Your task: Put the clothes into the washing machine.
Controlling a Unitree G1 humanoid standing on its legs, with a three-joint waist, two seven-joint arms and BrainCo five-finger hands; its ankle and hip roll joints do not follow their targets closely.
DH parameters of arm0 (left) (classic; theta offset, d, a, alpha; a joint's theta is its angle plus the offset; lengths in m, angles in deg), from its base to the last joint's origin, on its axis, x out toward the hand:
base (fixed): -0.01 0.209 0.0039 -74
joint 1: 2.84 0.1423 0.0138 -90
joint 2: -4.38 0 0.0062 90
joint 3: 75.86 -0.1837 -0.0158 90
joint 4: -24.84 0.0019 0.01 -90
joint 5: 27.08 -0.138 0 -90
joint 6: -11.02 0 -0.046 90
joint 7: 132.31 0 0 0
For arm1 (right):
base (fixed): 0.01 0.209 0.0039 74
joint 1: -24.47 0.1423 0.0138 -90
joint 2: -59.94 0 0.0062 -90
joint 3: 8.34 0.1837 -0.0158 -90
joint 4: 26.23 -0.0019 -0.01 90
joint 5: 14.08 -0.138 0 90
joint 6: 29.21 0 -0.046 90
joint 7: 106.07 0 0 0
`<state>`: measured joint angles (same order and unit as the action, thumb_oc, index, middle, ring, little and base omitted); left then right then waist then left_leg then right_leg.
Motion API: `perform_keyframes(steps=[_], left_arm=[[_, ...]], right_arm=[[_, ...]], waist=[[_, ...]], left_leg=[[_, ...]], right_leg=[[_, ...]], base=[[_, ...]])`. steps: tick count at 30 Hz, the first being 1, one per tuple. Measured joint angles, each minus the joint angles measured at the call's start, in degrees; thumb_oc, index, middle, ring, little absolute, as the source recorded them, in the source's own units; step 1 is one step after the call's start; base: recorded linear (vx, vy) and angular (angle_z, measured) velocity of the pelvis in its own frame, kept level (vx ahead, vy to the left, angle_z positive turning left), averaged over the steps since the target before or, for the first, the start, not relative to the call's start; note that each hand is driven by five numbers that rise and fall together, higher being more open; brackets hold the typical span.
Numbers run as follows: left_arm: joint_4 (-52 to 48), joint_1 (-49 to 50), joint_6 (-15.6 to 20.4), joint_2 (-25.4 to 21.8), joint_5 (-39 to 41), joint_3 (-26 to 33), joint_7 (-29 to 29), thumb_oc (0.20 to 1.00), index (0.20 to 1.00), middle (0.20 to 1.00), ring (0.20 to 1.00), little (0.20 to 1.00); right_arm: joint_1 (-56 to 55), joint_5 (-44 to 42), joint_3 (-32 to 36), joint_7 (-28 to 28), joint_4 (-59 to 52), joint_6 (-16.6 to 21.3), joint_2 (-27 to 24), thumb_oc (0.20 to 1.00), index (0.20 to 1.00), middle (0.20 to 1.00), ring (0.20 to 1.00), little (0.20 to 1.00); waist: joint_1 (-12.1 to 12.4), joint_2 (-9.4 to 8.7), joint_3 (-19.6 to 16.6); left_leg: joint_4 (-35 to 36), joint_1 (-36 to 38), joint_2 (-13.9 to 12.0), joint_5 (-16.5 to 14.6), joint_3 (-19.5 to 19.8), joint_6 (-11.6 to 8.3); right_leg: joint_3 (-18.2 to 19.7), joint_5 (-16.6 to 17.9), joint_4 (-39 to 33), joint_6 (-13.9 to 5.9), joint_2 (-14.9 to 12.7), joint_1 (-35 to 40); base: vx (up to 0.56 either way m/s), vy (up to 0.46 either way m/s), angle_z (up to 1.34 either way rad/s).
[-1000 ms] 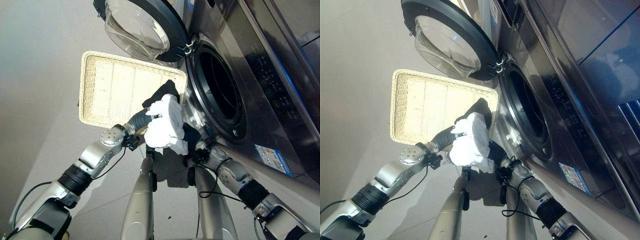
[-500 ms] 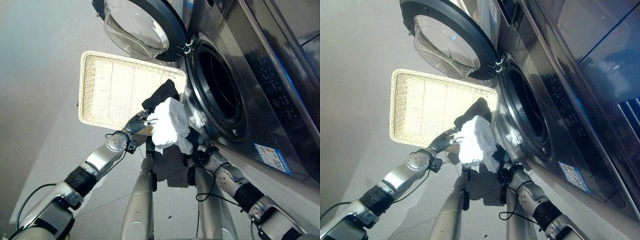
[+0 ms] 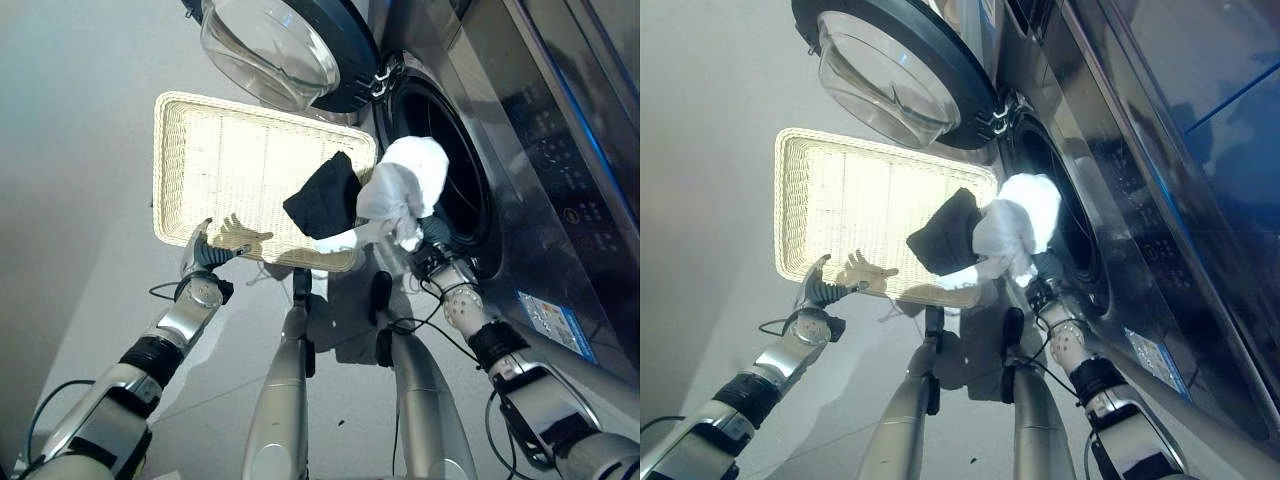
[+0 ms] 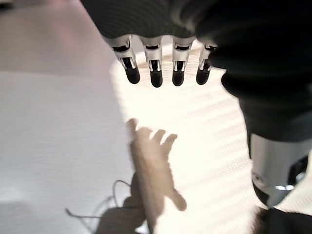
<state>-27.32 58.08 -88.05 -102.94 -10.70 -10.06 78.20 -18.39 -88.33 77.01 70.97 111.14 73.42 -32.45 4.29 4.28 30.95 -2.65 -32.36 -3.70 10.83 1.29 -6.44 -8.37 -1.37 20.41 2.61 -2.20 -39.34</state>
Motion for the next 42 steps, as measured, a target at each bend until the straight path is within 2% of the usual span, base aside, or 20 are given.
perform_keyframes(steps=[2, 4, 5, 6, 10, 13, 14, 15, 18, 19, 21, 22, 23, 25, 26, 29, 32, 34, 38, 42], left_arm=[[1.09, 2.49, 1.45, 0.89, 0.73, 0.01, 0.04, 1.000, 1.000, 1.000, 1.000, 1.000], [1.25, 3.64, 2.84, 1.18, 0.77, -0.86, 0.12, 1.000, 1.000, 1.000, 1.000, 1.000], [0.57, 4.55, 3.83, 1.38, 0.79, -1.86, 0.25, 1.000, 1.000, 1.000, 1.000, 1.000], [-0.11, 5.14, 4.20, 1.37, 0.79, -1.86, 0.35, 1.000, 1.000, 1.000, 1.000, 1.000], [-4.00, 5.75, 6.02, 1.12, 0.76, -3.49, 0.62, 1.000, 1.000, 1.000, 1.000, 1.000], [-7.47, 5.88, 6.06, -0.10, 0.77, -4.39, 0.72, 1.000, 1.000, 1.000, 1.000, 1.000], [-7.92, 5.93, 5.97, -0.52, 0.81, -4.42, 0.71, 1.000, 1.000, 1.000, 1.000, 1.000], [-8.13, 5.96, 5.92, -0.85, 0.86, -4.45, 0.72, 1.000, 1.000, 1.000, 1.000, 1.000], [-10.35, 6.67, 5.75, -3.38, 2.03, -6.23, 0.65, 1.000, 1.000, 1.000, 1.000, 1.000], [-11.09, 7.25, 5.69, -4.05, 2.53, -6.19, 0.61, 1.000, 1.000, 1.000, 1.000, 1.000], [-11.63, 8.28, 5.58, -5.72, 2.66, -6.11, 0.37, 1.000, 1.000, 1.000, 1.000, 1.000], [-11.64, 8.36, 5.50, -5.99, 2.67, -6.10, 0.28, 1.000, 1.000, 1.000, 1.000, 1.000], [-11.63, 8.43, 5.39, -6.38, 2.70, -6.10, 0.00, 1.000, 1.000, 1.000, 1.000, 1.000], [-11.66, 8.44, 5.40, -6.56, 2.70, -6.05, -0.74, 1.000, 1.000, 1.000, 1.000, 1.000], [-11.62, 8.41, 5.38, -6.58, 2.70, -6.04, -1.32, 1.000, 1.000, 1.000, 1.000, 1.000], [-11.07, 7.90, 5.31, -6.80, 2.78, -6.10, -3.06, 1.000, 1.000, 1.000, 1.000, 1.000], [-10.93, 7.20, 5.60, -6.92, 2.99, -6.42, -3.81, 1.000, 1.000, 1.000, 1.000, 1.000], [-10.14, 7.21, 5.56, -6.61, 3.00, -7.26, -3.96, 1.000, 1.000, 1.000, 1.000, 1.000], [-9.29, 7.50, 5.37, -5.71, 2.99, -8.34, -3.74, 1.000, 1.000, 1.000, 1.000, 1.000], [-10.59, 6.21, 7.06, -4.14, 3.00, -8.28, -1.23, 1.000, 1.000, 1.000, 1.000, 1.000]], right_arm=[[4.55, -7.05, 4.19, -4.60, 0.71, 7.64, 0.06, 0.200, 0.200, 0.200, 0.200, 0.200], [5.84, -7.91, 4.15, -8.01, 1.63, 10.17, -0.24, 0.200, 0.200, 0.200, 0.200, 0.200], [6.70, -8.76, 4.17, -11.04, 1.77, 13.59, -0.51, 0.200, 0.200, 0.200, 0.200, 0.200], [7.58, -9.36, 4.18, -12.29, 2.07, 14.91, -0.62, 0.200, 0.200, 0.200, 0.200, 0.200], [12.33, -14.99, 5.08, -19.41, 3.65, 29.14, -3.58, 0.200, 0.200, 0.200, 0.200, 0.200], [14.67, -16.63, 8.17, -26.07, 4.78, 40.13, -5.24, 0.200, 0.200, 0.200, 0.200, 0.200], [15.59, -16.39, 8.47, -29.24, 5.62, 42.47, -6.07, 0.200, 0.200, 0.200, 0.200, 0.200], [16.29, -15.36, 8.49, -32.76, 6.60, 44.01, -6.61, 0.200, 0.200, 0.200, 0.200, 0.200], [19.60, -7.49, 8.54, -51.45, 9.40, 43.98, -11.22, 0.200, 0.200, 0.200, 0.200, 0.200], [20.12, -5.59, 8.54, -55.04, 9.53, 43.70, -11.81, 0.225, 0.225, 0.225, 0.225, 0.225], [20.61, 4.92, 8.72, -69.23, 8.98, 41.88, -12.53, 0.605, 0.605, 0.605, 0.605, 0.605], [20.70, 7.12, 9.51, -72.65, 8.62, 40.79, -12.60, 0.727, 0.727, 0.727, 0.727, 0.727], [20.50, 9.16, 11.00, -76.10, 8.04, 39.52, -12.60, 1.000, 1.000, 1.000, 1.000, 1.000], [19.66, 9.60, 10.99, -77.81, 7.51, 39.28, -12.58, 1.000, 1.000, 1.000, 1.000, 1.000], [18.59, 8.82, 10.89, -77.22, 5.59, 39.40, -12.38, 1.000, 1.000, 1.000, 1.000, 1.000], [16.38, -3.87, 9.04, -66.18, 1.14, 41.40, -11.74, 1.000, 1.000, 1.000, 1.000, 1.000], [18.37, -32.60, 10.14, -38.75, 1.30, 41.03, -11.91, 1.000, 1.000, 1.000, 1.000, 1.000], [18.94, -39.29, 13.76, -31.17, -0.81, 40.24, -11.07, 1.000, 1.000, 1.000, 1.000, 1.000], [17.61, -39.28, 15.14, -22.50, -5.04, 40.01, -9.26, 1.000, 1.000, 1.000, 1.000, 1.000], [17.09, -39.28, 13.31, -14.93, -6.41, 39.52, -7.26, 1.000, 1.000, 1.000, 1.000, 1.000]], waist=[[0.68, 1.11, 0.01], [1.27, 1.22, -0.03], [1.57, 1.26, -0.02], [1.58, 1.43, 0.01], [3.20, 3.13, 0.18], [4.79, 3.29, 0.08], [4.82, 3.27, 0.09], [4.87, 3.26, 0.09], [6.23, 3.09, 0.19], [6.22, 3.08, 0.20], [6.07, 2.94, 0.29], [6.05, 2.93, 0.29], [6.00, 2.88, 0.32], [5.68, 2.69, 0.44], [5.58, 2.53, 0.55], [4.47, 2.46, 0.59], [4.33, 1.57, 0.43], [4.38, 1.56, 0.43], [3.86, 1.57, 0.43], [1.62, 1.57, 0.43]], left_leg=[[-0.60, -1.89, 0.29, 0.11, 0.06, 0.16], [-0.85, -2.33, 0.51, -0.11, -0.05, 0.21], [-1.06, -2.80, 0.72, -0.22, -0.67, 0.32], [-1.18, -3.18, 0.82, -0.40, -0.79, 0.52], [-2.71, -5.78, 2.25, -0.53, -1.10, 1.45], [-3.05, -6.99, 3.29, -0.55, -1.10, 1.95], [-3.16, -7.48, 3.56, -0.40, -1.12, 2.57], [-3.26, -7.83, 3.71, -0.41, -1.16, 3.12], [-4.59, -8.57, 4.79, -1.10, -2.78, 5.34], [-4.94, -8.62, 5.08, -1.43, -2.96, 5.70], [-5.84, -8.69, 6.00, -2.16, -3.34, 6.57], [-6.09, -8.68, 6.15, -2.47, -3.59, 6.78], [-6.70, -8.69, 6.35, -2.89, -3.91, 7.17], [-7.27, -8.65, 6.75, -3.00, -4.10, 7.25], [-7.65, -8.66, 6.88, -3.13, -4.14, 7.34], [-8.84, -8.45, 6.73, -3.88, -4.01, 7.83], [-9.19, -8.35, 6.85, -4.48, -4.22, 8.54], [-9.04, -8.47, 7.05, -4.33, -4.39, 8.76], [-8.13, -8.52, 6.90, -4.34, -4.50, 8.75], [-7.50, -8.51, 6.90, -4.34, -4.43, 8.74]], right_leg=[[0.32, 0.20, 0.28, -0.05, -0.23, -1.77], [1.07, 0.36, 0.42, -0.23, -0.28, -2.44], [1.63, 0.73, 0.40, -0.44, -0.31, -3.02], [1.75, 0.93, 0.40, -0.65, -0.42, -3.38], [2.96, 2.43, -0.08, -1.88, -1.20, -5.31], [3.51, 3.34, -0.86, -2.72, -1.98, -6.18], [3.59, 3.52, -1.13, -3.01, -2.18, -6.45], [3.68, 3.66, -1.49, -3.23, -2.30, -6.53], [4.85, 4.48, -2.00, -4.35, -3.65, -6.78], [5.00, 4.39, -2.00, -4.65, -4.02, -6.76], [5.25, 4.22, -2.01, -5.28, -5.05, -6.56], [5.25, 4.19, -2.01, -5.37, -5.22, -6.47], [5.27, 4.22, -2.01, -5.57, -5.53, -6.27], [5.28, 4.31, -2.10, -5.79, -5.97, -5.81], [5.30, 4.35, -2.34, -5.86, -6.10, -5.54], [4.80, 4.48, -2.91, -6.13, -6.05, -4.06], [4.66, 4.85, -3.76, -6.75, -6.14, -3.26], [4.81, 5.08, -4.06, -7.11, -6.29, -3.35], [4.94, 5.14, -5.04, -7.17, -6.08, -3.51], [4.92, 5.14, -5.57, -7.17, -6.13, -3.58]], base=[[0.08, 0.040, 0.01], [0.03, 0.026, -0.08], [0.04, 0.020, -0.12], [0.08, 0.001, -0.09], [0.05, -0.026, -0.01], [0.03, -0.002, 0.00], [0.08, 0.015, 0.06], [0.08, 0.028, 0.05], [0.03, 0.010, -0.07], [0.01, -0.004, -0.08], [0.04, -0.004, -0.03], [0.03, -0.003, -0.03], [0.00, 0.000, 0.00], [0.05, -0.018, -0.01], [0.02, -0.031, 0.01], [0.00, -0.041, 0.08], [-0.01, -0.009, 0.04], [0.00, 0.000, 0.00], [-0.02, 0.035, -0.04], [-0.01, 0.007, -0.01]])
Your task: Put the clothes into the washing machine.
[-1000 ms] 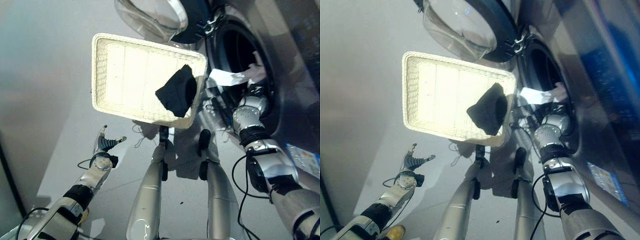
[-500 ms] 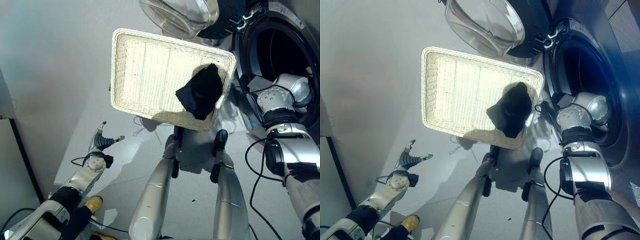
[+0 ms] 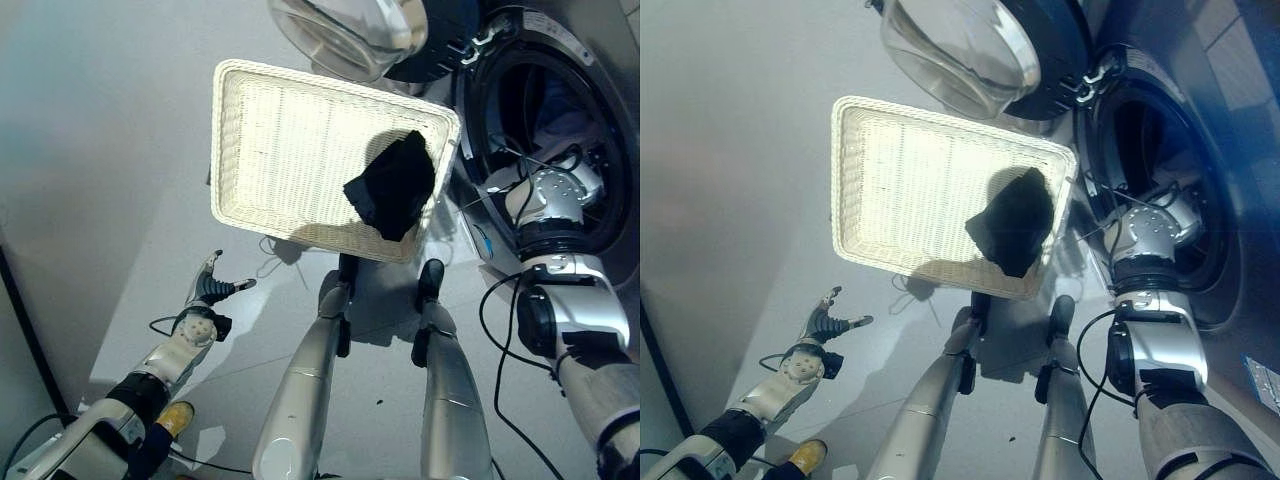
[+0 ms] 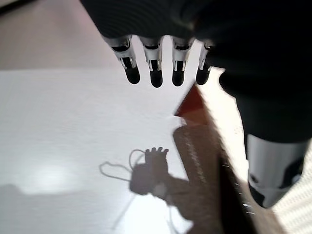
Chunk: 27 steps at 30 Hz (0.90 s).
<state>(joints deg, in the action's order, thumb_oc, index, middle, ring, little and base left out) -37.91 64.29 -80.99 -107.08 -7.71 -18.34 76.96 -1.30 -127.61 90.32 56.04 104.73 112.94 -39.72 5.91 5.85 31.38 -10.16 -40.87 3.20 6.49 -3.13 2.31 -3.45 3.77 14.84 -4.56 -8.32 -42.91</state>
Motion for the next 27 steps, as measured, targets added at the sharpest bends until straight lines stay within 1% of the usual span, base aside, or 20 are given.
perform_keyframes(steps=[2, 4, 5, 6, 7, 8, 10, 11, 12, 14, 15, 16, 17, 19, 22, 24, 25, 27], left_arm=[[-1.89, -1.16, 1.61, 0.01, -0.04, 0.17, 1.52, 1.000, 1.000, 1.000, 1.000, 1.000], [-3.56, -2.82, 2.39, -0.14, -0.34, 0.35, 2.99, 1.000, 1.000, 1.000, 1.000, 1.000], [-3.98, -3.48, 2.45, -0.16, -0.69, 0.34, 3.39, 1.000, 1.000, 1.000, 1.000, 1.000], [-4.96, -6.00, 2.50, -0.16, -0.96, 0.32, 4.11, 1.000, 1.000, 1.000, 1.000, 1.000], [-5.22, -6.80, 2.56, -0.14, -1.48, 0.33, 4.18, 1.000, 1.000, 1.000, 1.000, 1.000], [-5.55, -8.64, 2.40, -0.19, -3.02, 0.12, 4.46, 1.000, 1.000, 1.000, 1.000, 1.000], [-5.46, -11.63, 1.98, 0.08, -3.20, -0.12, 4.59, 1.000, 1.000, 1.000, 1.000, 1.000], [-5.14, -11.84, 1.42, 0.08, -3.73, -0.47, 4.54, 1.000, 1.000, 1.000, 1.000, 1.000], [-4.43, -12.79, 0.92, 0.09, -5.00, -0.67, 4.48, 1.000, 1.000, 1.000, 1.000, 1.000], [-1.92, -15.27, -0.46, -0.06, -5.13, -2.29, 4.23, 1.000, 1.000, 1.000, 1.000, 1.000], [-0.50, -16.67, -1.34, 0.27, -5.13, -2.48, 3.85, 1.000, 1.000, 1.000, 1.000, 1.000], [-0.05, -17.18, -1.58, 0.49, -5.14, -2.57, 3.79, 1.000, 1.000, 1.000, 1.000, 1.000], [2.01, -19.42, -2.54, 1.29, -5.31, -4.09, 3.74, 1.000, 1.000, 1.000, 1.000, 1.000], [4.20, -21.29, -4.39, 3.69, -7.23, -4.83, 3.58, 1.000, 1.000, 1.000, 1.000, 1.000], [7.74, -22.32, -6.26, 6.38, -7.54, -4.76, 3.65, 1.000, 1.000, 1.000, 1.000, 1.000], [9.88, -23.01, -7.43, 7.49, -7.53, -4.62, 3.65, 1.000, 1.000, 1.000, 1.000, 1.000], [11.26, -23.78, -8.28, 7.92, -7.54, -4.50, 3.59, 1.000, 1.000, 1.000, 1.000, 1.000], [13.71, -25.72, -9.12, 9.20, -7.93, -4.39, 3.40, 1.000, 1.000, 1.000, 1.000, 1.000]], right_arm=[[-0.46, 0.11, -1.09, 2.54, 0.61, -1.41, 0.00, 1.000, 1.000, 1.000, 1.000, 1.000], [-1.01, 1.30, -1.31, 2.86, 0.67, -2.26, 0.12, 1.000, 1.000, 1.000, 1.000, 1.000], [-1.27, 2.37, -1.31, 2.86, 0.77, -2.87, 0.14, 1.000, 1.000, 1.000, 1.000, 1.000], [-1.79, 6.12, -1.49, 2.82, 1.67, -5.28, 0.11, 1.000, 1.000, 1.000, 1.000, 1.000], [-1.81, 7.06, -1.55, 2.79, 1.99, -5.91, 0.15, 1.000, 1.000, 1.000, 1.000, 1.000], [-2.07, 9.70, -1.91, 2.73, 2.63, -7.72, 0.39, 1.000, 1.000, 1.000, 1.000, 1.000], [-2.35, 13.13, -3.09, 2.67, 3.13, -9.96, 1.29, 1.000, 1.000, 1.000, 1.000, 1.000], [-2.87, 15.00, -3.29, 2.82, 2.71, -10.12, 2.16, 1.000, 1.000, 1.000, 1.000, 1.000], [-4.31, 18.67, -5.07, 3.32, 1.88, -10.17, 3.78, 1.000, 1.000, 1.000, 1.000, 1.000], [-8.75, 24.73, -7.62, 5.19, -0.99, -10.25, 7.33, 1.000, 1.000, 1.000, 1.000, 1.000], [-11.73, 28.19, -8.84, 5.63, -2.08, -10.65, 9.19, 1.000, 1.000, 1.000, 1.000, 1.000], [-12.63, 29.76, -10.12, 5.80, -2.38, -11.52, 9.29, 1.000, 1.000, 1.000, 1.000, 1.000], [-15.00, 34.59, -14.27, 6.17, -4.06, -13.51, 9.84, 1.000, 1.000, 1.000, 1.000, 1.000], [-18.96, 43.02, -18.46, 5.68, -5.17, -15.91, 11.61, 1.000, 1.000, 1.000, 1.000, 1.000], [-24.84, 52.76, -24.14, 4.68, -8.07, -19.27, 11.45, 1.000, 1.000, 1.000, 1.000, 1.000], [-27.65, 57.00, -26.59, 4.41, -9.64, -21.23, 11.43, 1.000, 1.000, 1.000, 1.000, 1.000], [-29.68, 59.58, -28.77, 3.45, -9.56, -23.54, 11.37, 1.000, 1.000, 1.000, 1.000, 1.000], [-32.70, 61.03, -29.61, 2.30, -9.09, -25.43, 10.97, 1.000, 1.000, 1.000, 1.000, 1.000]], waist=[[-0.42, 0.00, 0.00], [-0.50, 0.00, 0.00], [-0.54, 0.00, 0.00], [-0.74, 0.00, 0.00], [-0.85, 0.00, 0.00], [-1.18, -0.01, 0.00], [-2.25, -0.08, -0.02], [-2.58, -0.23, -0.08], [-3.76, -0.77, -0.16], [-5.75, -2.65, -0.23], [-7.29, -3.96, -0.29], [-7.69, -4.34, -0.27], [-8.47, -5.27, -0.38], [-10.26, -5.74, -0.54], [-12.50, -5.92, -0.62], [-13.83, -6.05, -0.69], [-14.87, -6.35, -0.86], [-16.74, -6.47, -0.86]], left_leg=[[0.01, 0.19, -0.01, -0.03, 0.00, -0.04], [0.01, 0.22, -0.02, -0.03, -0.07, -0.05], [0.01, 0.22, -0.03, -0.03, -0.08, -0.05], [0.01, 0.22, -0.06, -0.03, -0.13, -0.05], [0.01, 0.22, -0.07, -0.03, -0.17, -0.05], [0.01, 0.22, -0.10, -0.03, -0.25, -0.05], [0.01, 0.21, -0.11, -0.05, -0.34, -0.08], [0.01, 0.22, -0.12, -0.06, -0.44, -0.08], [-0.01, 0.25, -0.13, -0.06, -0.67, -0.08], [-0.01, 0.36, -0.06, -0.18, -1.40, -0.17], [-0.04, 0.35, 0.04, -0.43, -1.72, -0.16], [-0.09, 0.32, 0.05, -0.51, -1.86, -0.15], [-0.16, 0.25, 0.28, -0.53, -2.94, -0.14], [-0.46, 0.20, 0.33, -0.97, -4.43, -0.19], [-0.74, 0.16, 0.12, -1.45, -5.66, 0.06], [-1.24, -0.08, -0.18, -2.03, -6.57, 0.17], [-1.78, -0.58, -0.53, -2.55, -7.68, 0.20], [-2.19, -1.07, -0.84, -2.85, -8.17, 0.18]], right_leg=[[0.02, 0.00, 0.02, 0.00, 0.00, 0.14], [0.02, 0.00, 0.02, 0.00, 0.01, 0.10], [0.04, 0.00, 0.02, 0.00, 0.01, 0.10], [0.04, 0.00, 0.02, 0.00, 0.04, 0.07], [0.04, 0.00, 0.02, 0.00, 0.05, 0.06], [0.06, 0.00, 0.02, 0.00, 0.09, 0.02], [0.15, 0.00, 0.03, 0.00, 0.13, -0.04], [0.26, 0.00, 0.03, 0.00, 0.14, -0.02], [0.43, 0.00, 0.04, 0.00, 0.15, -0.05], [0.95, 0.00, 0.31, 0.00, 0.15, -0.37], [1.42, 0.01, 0.42, -0.02, 0.16, -0.73], [1.62, 0.09, 0.54, -0.09, 0.16, -0.89], [2.64, 0.20, 1.09, -0.23, 0.19, -1.64], [4.34, 0.50, 1.11, -0.52, 0.45, -2.22], [6.18, 1.20, 0.24, -0.81, 1.08, -2.54], [7.17, 1.66, -0.33, -0.92, 1.38, -2.85], [8.20, 2.29, -0.65, -0.86, 1.77, -3.43], [8.87, 2.62, -0.93, -0.79, 2.29, -3.86]], base=[[0.00, 0.000, 0.00], [0.00, 0.000, 0.00], [0.00, 0.000, 0.00], [0.00, 0.000, 0.00], [0.00, 0.000, 0.00], [0.00, 0.000, 0.00], [-0.02, 0.003, -0.01], [-0.03, 0.021, -0.03], [-0.03, 0.043, -0.06], [-0.03, 0.068, -0.11], [-0.03, 0.082, -0.13], [-0.03, 0.120, -0.19], [-0.02, 0.096, -0.22], [0.00, 0.138, -0.29], [-0.01, 0.121, -0.27], [-0.01, 0.087, -0.33], [-0.01, 0.124, -0.36], [-0.02, 0.105, -0.24]])
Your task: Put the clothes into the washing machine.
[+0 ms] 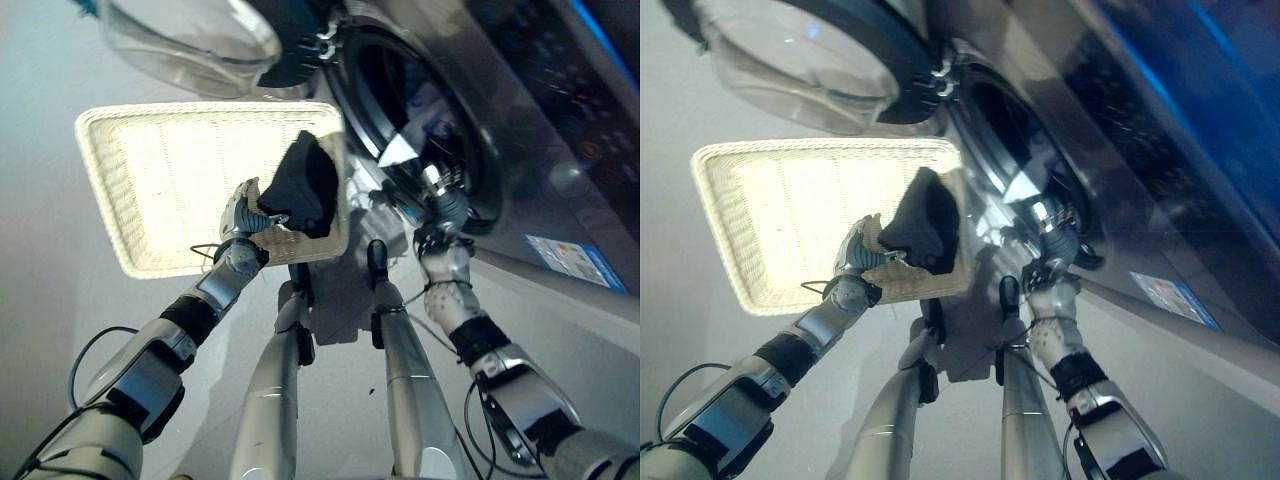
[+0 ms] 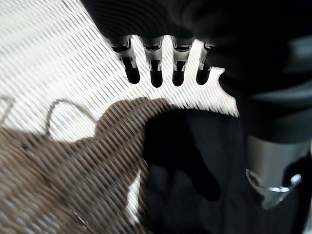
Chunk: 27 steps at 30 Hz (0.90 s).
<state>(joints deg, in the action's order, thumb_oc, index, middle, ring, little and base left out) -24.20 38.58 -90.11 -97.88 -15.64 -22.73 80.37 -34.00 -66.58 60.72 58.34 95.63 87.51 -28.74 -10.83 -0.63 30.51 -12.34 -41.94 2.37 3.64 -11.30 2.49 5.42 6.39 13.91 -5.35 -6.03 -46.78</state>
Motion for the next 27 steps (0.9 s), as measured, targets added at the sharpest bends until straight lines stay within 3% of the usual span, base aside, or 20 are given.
perform_keyframes(steps=[3, 10, 11, 12, 19, 20, 22, 24, 27], left_arm=[[9.03, -4.66, -4.05, 1.99, -1.91, -0.13, -2.58, 1.000, 1.000, 1.000, 1.000, 1.000], [19.17, -9.77, -11.07, 1.82, -7.13, -0.41, -8.26, 1.000, 1.000, 1.000, 1.000, 1.000], [20.09, -10.09, -11.20, 1.90, -7.68, -0.41, -8.63, 0.671, 0.671, 0.671, 0.671, 0.671], [21.48, -10.76, -11.90, 2.03, -8.30, -0.38, -9.46, 0.200, 0.200, 0.200, 0.200, 0.200], [23.63, -11.44, -9.49, 1.50, -2.98, 1.92, -7.03, 0.200, 0.200, 0.200, 0.200, 0.200], [23.47, -10.49, -6.69, 1.79, -0.39, 3.64, -5.37, 0.200, 0.200, 0.200, 0.200, 0.200], [23.05, -8.93, -4.76, 2.64, 1.23, 4.66, -4.40, 0.200, 0.200, 0.200, 0.200, 0.200], [13.14, -2.48, 0.04, 2.28, 4.73, 8.16, -1.95, 0.200, 0.200, 0.200, 0.200, 0.200], [6.49, 2.56, 6.08, 3.65, 5.84, 8.51, -0.91, 0.200, 0.200, 0.200, 0.200, 0.200]], right_arm=[[-6.53, 5.10, -4.68, 0.14, -0.32, -5.08, -3.11, 1.000, 1.000, 1.000, 1.000, 1.000], [-8.95, 6.49, -4.76, 1.21, -4.04, -7.41, -5.09, 1.000, 1.000, 1.000, 1.000, 1.000], [-8.95, 6.88, -4.76, 1.43, -4.84, -7.41, -5.16, 1.000, 1.000, 1.000, 1.000, 1.000], [-8.98, 7.34, -4.97, 1.91, -6.22, -7.41, -5.27, 1.000, 1.000, 1.000, 1.000, 1.000], [-9.66, 10.88, -6.27, 2.57, -10.57, -8.54, -5.94, 1.000, 1.000, 1.000, 1.000, 1.000], [-10.08, 12.89, -6.48, 2.72, -11.67, -9.21, -6.26, 1.000, 1.000, 1.000, 1.000, 1.000], [-10.11, 14.74, -6.84, 3.27, -12.94, -9.61, -6.23, 1.000, 1.000, 1.000, 1.000, 1.000], [-9.38, 19.77, -8.43, 3.87, -14.65, -11.53, -6.77, 1.000, 1.000, 1.000, 1.000, 1.000], [-9.26, 24.84, -9.83, 4.36, -14.80, -12.70, -5.99, 1.000, 1.000, 1.000, 1.000, 1.000]], waist=[[-2.59, -0.97, -0.22], [-5.42, -1.21, -0.36], [-5.51, -1.21, -0.36], [-5.79, -1.26, -0.39], [-7.23, -1.80, -0.70], [-7.02, -1.84, -0.72], [-6.76, -1.86, -0.73], [-4.78, -1.85, -0.72], [-2.18, -1.83, -0.70]], left_leg=[[-1.35, 0.01, -0.73, -1.44, -1.45, -0.27], [-2.87, -0.11, -2.66, -2.58, -2.80, -1.71], [-2.98, -0.12, -2.83, -2.60, -2.88, -1.80], [-3.29, -0.10, -3.15, -2.70, -3.00, -1.99], [-3.29, -0.09, -3.45, -2.74, -3.10, -2.17], [-3.24, -0.08, -3.47, -2.76, -2.92, -2.22], [-3.24, 0.12, -3.45, -2.81, -2.72, -2.29], [-2.81, 0.73, -3.43, -2.13, -0.40, -2.63], [-1.19, 2.18, -3.44, -0.51, 2.84, -3.79]], right_leg=[[1.18, 0.28, 0.06, 0.30, 0.71, -0.50], [1.96, 0.76, 0.13, 1.25, 2.64, -1.15], [2.02, 0.80, 0.13, 1.32, 2.80, -1.17], [2.02, 0.87, 0.22, 1.45, 3.07, -1.19], [2.14, 1.01, 0.26, 1.64, 3.41, -1.22], [2.09, 1.21, 0.25, 1.92, 3.48, -1.13], [2.02, 1.40, 0.19, 2.20, 3.48, -0.83], [1.08, 1.20, 0.23, 2.46, 3.39, 0.19], [-2.37, 0.42, 0.23, 3.58, 3.37, 2.30]], base=[[-0.02, 0.058, -0.32], [-0.01, 0.019, -0.18], [0.00, 0.018, -0.09], [0.00, 0.022, -0.09], [0.00, 0.004, -0.02], [-0.02, -0.044, 0.04], [-0.05, -0.128, 0.02], [-0.04, -0.173, 0.10], [-0.04, -0.146, 0.47]])
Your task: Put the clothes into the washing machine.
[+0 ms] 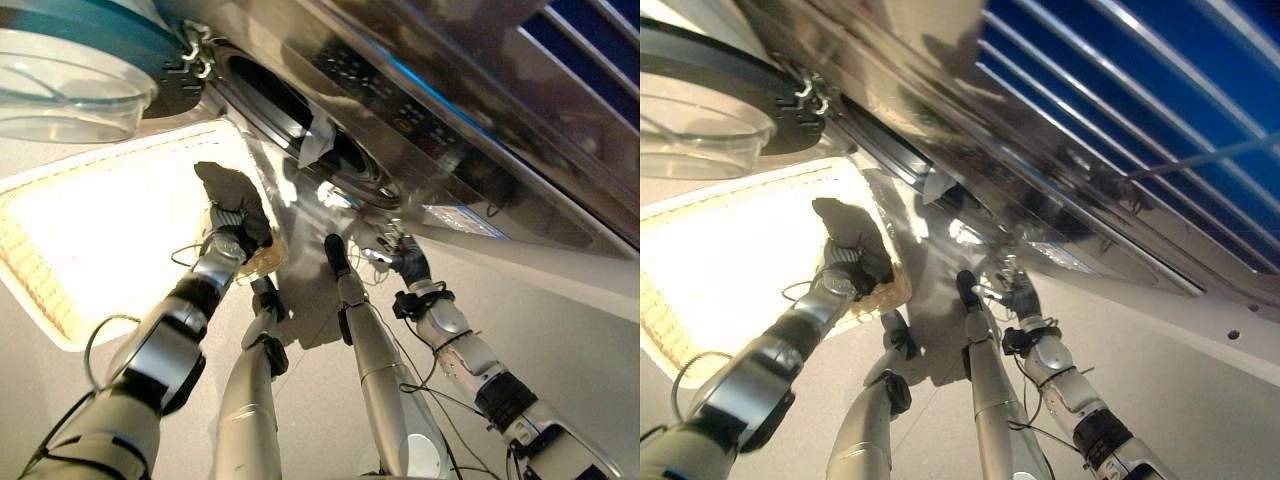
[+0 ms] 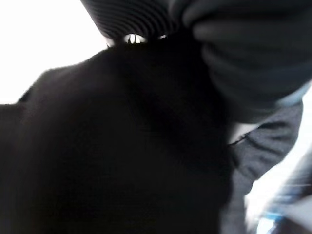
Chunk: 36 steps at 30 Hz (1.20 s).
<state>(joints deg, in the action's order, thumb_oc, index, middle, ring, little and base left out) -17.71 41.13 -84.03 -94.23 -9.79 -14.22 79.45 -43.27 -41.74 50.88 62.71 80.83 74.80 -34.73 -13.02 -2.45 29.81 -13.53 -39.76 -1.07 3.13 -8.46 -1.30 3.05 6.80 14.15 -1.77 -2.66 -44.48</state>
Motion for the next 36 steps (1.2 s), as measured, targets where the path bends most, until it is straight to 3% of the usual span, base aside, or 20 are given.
perform_keyframes(steps=[1, 3, 7, 11, 18, 21, 26, 28, 29, 30, 31, 35, 36], left_arm=[[-1.39, 1.59, 1.66, 0.25, 0.22, 0.16, -0.25, 0.200, 0.200, 0.200, 0.200, 0.200], [-11.27, 8.04, 8.31, 0.51, 2.79, 1.39, -3.35, 0.200, 0.200, 0.200, 0.200, 0.200], [-16.65, 12.40, 12.23, -0.66, 7.32, 2.53, -11.76, 0.200, 0.200, 0.200, 0.200, 0.200], [-22.09, 14.77, 12.26, -3.06, 11.03, 2.41, -21.72, 0.200, 0.200, 0.200, 0.200, 0.200], [-30.48, 15.05, 11.87, -6.30, 13.41, 0.30, -32.01, 0.200, 0.200, 0.200, 0.200, 0.200], [-31.93, 14.99, 10.08, -7.15, 16.06, -0.17, -37.14, 0.200, 0.200, 0.200, 0.200, 0.200], [-32.15, 14.30, 7.62, -9.20, 19.71, -2.65, -43.65, 0.200, 0.200, 0.200, 0.200, 0.200], [-32.02, 13.87, 6.70, -9.46, 19.98, -3.22, -45.27, 0.200, 0.200, 0.200, 0.200, 0.200], [-31.85, 13.27, 6.64, -10.18, 19.99, -4.24, -45.29, 0.200, 0.200, 0.200, 0.200, 0.200], [-31.78, 12.98, 6.56, -10.52, 19.97, -4.43, -45.44, 0.416, 0.416, 0.416, 0.416, 0.416], [-31.54, 12.45, 6.47, -10.88, 19.97, -4.88, -45.49, 1.000, 1.000, 1.000, 1.000, 1.000], [-31.21, 10.86, 6.25, -11.84, 19.78, -6.85, -44.00, 1.000, 1.000, 1.000, 1.000, 1.000], [-30.62, 10.81, 6.23, -11.27, 19.47, -7.62, -40.83, 1.000, 1.000, 1.000, 1.000, 1.000]], right_arm=[[0.19, 1.27, 0.00, 0.00, 0.03, -0.46, 0.16, 1.000, 1.000, 1.000, 1.000, 1.000], [2.38, 4.66, -0.71, -0.15, -0.02, -2.01, 0.95, 1.000, 1.000, 1.000, 1.000, 1.000], [6.71, 5.23, -0.75, 0.36, 0.76, -4.90, 1.84, 1.000, 1.000, 1.000, 1.000, 1.000], [10.28, 7.63, -0.85, 1.26, 2.35, -7.08, 1.41, 1.000, 1.000, 1.000, 1.000, 1.000], [13.51, 7.25, -1.96, 5.61, 3.48, -10.87, 1.09, 1.000, 1.000, 1.000, 1.000, 1.000], [13.57, 6.73, -2.85, 6.11, 3.45, -11.40, 0.78, 1.000, 1.000, 1.000, 1.000, 1.000], [13.45, 5.39, -5.31, 8.33, 3.81, -13.45, -0.44, 1.000, 1.000, 1.000, 1.000, 1.000], [13.44, 4.24, -6.15, 10.56, 3.89, -14.41, -1.03, 0.611, 0.611, 0.611, 0.611, 0.611], [13.50, 3.58, -6.30, 11.65, 3.97, -14.76, -1.14, 0.325, 0.325, 0.325, 0.325, 0.325], [13.49, 3.05, -6.40, 12.37, 4.03, -15.01, -1.14, 0.200, 0.200, 0.200, 0.200, 0.200], [13.59, 2.07, -6.67, 13.12, 4.04, -15.26, -1.20, 0.200, 0.200, 0.200, 0.200, 0.200], [13.40, -2.89, -7.50, 13.81, 4.57, -15.36, -1.75, 0.200, 0.200, 0.200, 0.200, 0.200], [13.28, -7.16, -7.43, 13.76, 5.87, -15.25, -1.53, 0.200, 0.200, 0.200, 0.200, 0.200]], waist=[[1.71, 0.08, 0.04], [7.19, 0.29, 0.14], [11.09, 0.43, 0.19], [12.68, 0.70, 0.35], [14.37, 1.46, 0.56], [15.46, 1.89, 0.66], [15.23, 2.03, 0.71], [15.20, 2.04, 0.71], [15.24, 2.06, 0.69], [15.20, 2.06, 0.69], [15.20, 2.09, 0.68], [15.19, 2.10, 0.67], [15.17, 2.11, 0.67]], left_leg=[[0.67, 0.28, 0.00, 0.63, 1.05, -0.18], [4.44, 2.17, -0.17, 3.40, 4.87, -1.50], [6.54, 3.27, -0.53, 4.96, 7.76, -2.89], [7.12, 3.84, -0.05, 5.96, 9.66, -2.95], [8.01, 5.39, 0.74, 6.45, 11.90, -3.02], [8.29, 5.50, 0.68, 6.56, 11.92, -3.00], [8.82, 6.14, 0.63, 6.79, 11.89, -2.77], [8.85, 6.70, 0.61, 6.81, 11.87, -2.74], [8.92, 6.92, 0.60, 6.81, 11.85, -2.74], [8.96, 7.04, 0.60, 6.81, 11.84, -2.74], [8.98, 7.13, 0.58, 6.80, 11.80, -2.75], [8.96, 7.22, 0.59, 6.78, 11.76, -2.77], [8.94, 7.24, 0.55, 6.75, 11.70, -2.81]], right_leg=[[-0.97, -0.25, 0.07, 0.29, 0.00, 0.47], [-4.45, -1.44, 0.57, 1.46, 0.14, 1.90], [-7.30, -3.30, 2.89, 2.78, 0.06, 2.28], [-9.45, -4.43, 4.52, 2.87, -0.71, 2.77], [-11.38, -5.47, 5.43, 2.67, -1.83, 4.66], [-11.48, -5.49, 5.38, 2.69, -1.81, 4.68], [-11.48, -5.46, 4.51, 2.61, -1.73, 5.51], [-11.50, -5.43, 3.95, 2.56, -1.69, 6.27], [-11.51, -5.43, 3.86, 2.53, -1.65, 6.48], [-11.50, -5.43, 3.79, 2.52, -1.67, 6.59], [-11.50, -5.42, 3.69, 2.52, -1.65, 6.68], [-11.50, -5.40, 3.64, 2.48, -1.65, 6.79], [-11.47, -5.37, 3.60, 2.47, -1.62, 6.79]], base=[[-0.06, -0.152, 0.53], [-0.07, -0.123, 0.65], [-0.05, -0.041, 0.37], [-0.05, -0.012, 0.24], [-0.04, -0.004, 0.16], [-0.04, 0.020, 0.01], [0.00, 0.000, 0.00], [0.00, 0.000, 0.00], [0.00, 0.000, 0.00], [0.00, 0.000, 0.00], [0.00, 0.000, 0.00], [0.01, -0.007, 0.00], [0.04, -0.033, -0.02]])
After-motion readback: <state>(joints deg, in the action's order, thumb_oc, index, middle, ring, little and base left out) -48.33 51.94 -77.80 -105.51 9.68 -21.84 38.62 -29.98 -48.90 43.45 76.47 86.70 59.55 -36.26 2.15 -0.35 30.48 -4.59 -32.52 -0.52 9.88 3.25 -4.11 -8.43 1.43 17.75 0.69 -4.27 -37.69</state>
